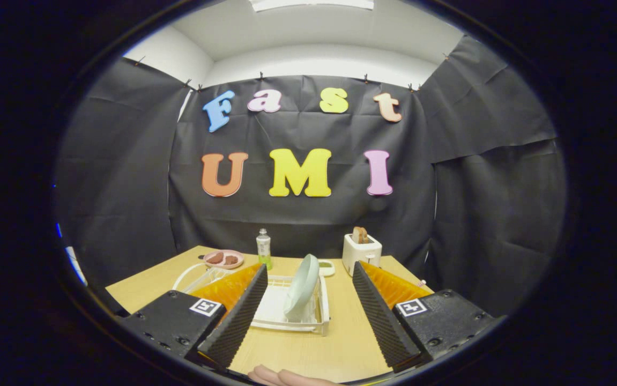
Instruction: Take the plate from the dish rack, then take the spoon from the basket and place it into the plate.
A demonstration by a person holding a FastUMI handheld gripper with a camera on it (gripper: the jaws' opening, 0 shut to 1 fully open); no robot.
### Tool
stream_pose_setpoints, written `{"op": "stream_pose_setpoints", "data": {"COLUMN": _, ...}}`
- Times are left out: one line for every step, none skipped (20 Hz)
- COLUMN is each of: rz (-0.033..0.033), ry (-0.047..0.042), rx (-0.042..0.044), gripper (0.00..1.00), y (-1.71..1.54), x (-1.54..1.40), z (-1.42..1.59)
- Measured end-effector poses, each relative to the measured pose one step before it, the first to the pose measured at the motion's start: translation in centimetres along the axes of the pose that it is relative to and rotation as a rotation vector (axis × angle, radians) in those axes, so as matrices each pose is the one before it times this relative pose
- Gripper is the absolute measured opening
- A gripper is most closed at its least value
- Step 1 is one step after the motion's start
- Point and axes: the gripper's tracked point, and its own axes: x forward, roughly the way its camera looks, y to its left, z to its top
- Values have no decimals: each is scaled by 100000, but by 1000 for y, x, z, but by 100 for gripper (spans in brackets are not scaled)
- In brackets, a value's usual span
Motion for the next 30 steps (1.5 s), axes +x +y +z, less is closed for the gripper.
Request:
{"op": "stream_pose_setpoints", "data": {"rz": -426, "ry": 1278, "rx": -592, "gripper": 100, "y": -10, "x": 524, "z": 57}}
{"op": "stream_pose_setpoints", "data": {"rz": 391, "ry": 1078, "rx": -682, "gripper": 100, "y": 63, "x": 573, "z": 224}}
{"op": "stream_pose_setpoints", "data": {"rz": 626, "ry": 1940, "rx": -1111, "gripper": 100, "y": 354, "x": 846, "z": 157}}
{"op": "stream_pose_setpoints", "data": {"rz": 378, "ry": 2449, "rx": -1203, "gripper": 100, "y": 114, "x": 990, "z": 101}}
{"op": "stream_pose_setpoints", "data": {"rz": -308, "ry": 3388, "rx": -940, "gripper": 100, "y": -61, "x": 1265, "z": -104}}
{"op": "stream_pose_setpoints", "data": {"rz": 144, "ry": 4271, "rx": -1520, "gripper": 100, "y": 26, "x": 1331, "z": 3}}
{"op": "stream_pose_setpoints", "data": {"rz": 78, "ry": 4031, "rx": -211, "gripper": 100, "y": 95, "x": 1347, "z": -34}}
{"op": "stream_pose_setpoints", "data": {"rz": 473, "ry": 4031, "rx": -376, "gripper": 100, "y": 55, "x": 1251, "z": 344}}
{"op": "stream_pose_setpoints", "data": {"rz": -16, "ry": 4216, "rx": -289, "gripper": 100, "y": 15, "x": 1384, "z": 348}}
{"op": "stream_pose_setpoints", "data": {"rz": -841, "ry": 4436, "rx": -326, "gripper": 100, "y": -276, "x": 1356, "z": 340}}
{"op": "stream_pose_setpoints", "data": {"rz": -1134, "ry": 3827, "rx": 176, "gripper": 100, "y": -304, "x": 1504, "z": 488}}
{"op": "stream_pose_setpoints", "data": {"rz": -1505, "ry": 3866, "rx": -121, "gripper": 100, "y": -302, "x": 1448, "z": 450}}
{"op": "stream_pose_setpoints", "data": {"rz": -580, "ry": 3579, "rx": -1755, "gripper": 100, "y": -53, "x": 1363, "z": 411}}
{"op": "stream_pose_setpoints", "data": {"rz": -509, "ry": 4157, "rx": -969, "gripper": 100, "y": -118, "x": 1309, "z": 186}}
{"op": "stream_pose_setpoints", "data": {"rz": -980, "ry": 4603, "rx": 35, "gripper": 100, "y": -185, "x": 1274, "z": 46}}
{"op": "stream_pose_setpoints", "data": {"rz": 331, "ry": 3807, "rx": 1585, "gripper": 100, "y": 215, "x": 1117, "z": 217}}
{"op": "stream_pose_setpoints", "data": {"rz": 828, "ry": 4505, "rx": 526, "gripper": 100, "y": 185, "x": 1036, "z": 106}}
{"op": "stream_pose_setpoints", "data": {"rz": 1440, "ry": 3912, "rx": 104, "gripper": 98, "y": 420, "x": 919, "z": 209}}
{"op": "stream_pose_setpoints", "data": {"rz": 64, "ry": 3410, "rx": -169, "gripper": 97, "y": 103, "x": 839, "z": 198}}
{"op": "stream_pose_setpoints", "data": {"rz": -1290, "ry": 3452, "rx": -625, "gripper": 92, "y": -248, "x": 957, "z": 402}}
{"op": "stream_pose_setpoints", "data": {"rz": -1309, "ry": 2903, "rx": -166, "gripper": 88, "y": -197, "x": 818, "z": 274}}
{"op": "stream_pose_setpoints", "data": {"rz": -472, "ry": 4390, "rx": -513, "gripper": 83, "y": 86, "x": 790, "z": 7}}
{"op": "stream_pose_setpoints", "data": {"rz": 453, "ry": 4193, "rx": -145, "gripper": 80, "y": 225, "x": 588, "z": -143}}
{"op": "stream_pose_setpoints", "data": {"rz": -67, "ry": 3097, "rx": -810, "gripper": 73, "y": 232, "x": 601, "z": 289}}
{"op": "stream_pose_setpoints", "data": {"rz": 2424, "ry": 1896, "rx": -1780, "gripper": 72, "y": 526, "x": 420, "z": 135}}
{"op": "stream_pose_setpoints", "data": {"rz": 825, "ry": 3030, "rx": -1851, "gripper": 70, "y": 267, "x": 440, "z": 26}}
{"op": "stream_pose_setpoints", "data": {"rz": -862, "ry": 1970, "rx": -1430, "gripper": 67, "y": 88, "x": 184, "z": -70}}
{"op": "stream_pose_setpoints", "data": {"rz": -514, "ry": 2132, "rx": -126, "gripper": 64, "y": -98, "x": 313, "z": -9}}
{"op": "stream_pose_setpoints", "data": {"rz": -1630, "ry": 2418, "rx": -398, "gripper": 61, "y": -333, "x": 649, "z": -170}}
{"op": "stream_pose_setpoints", "data": {"rz": -1042, "ry": 2222, "rx": 374, "gripper": 58, "y": -243, "x": 227, "z": -148}}
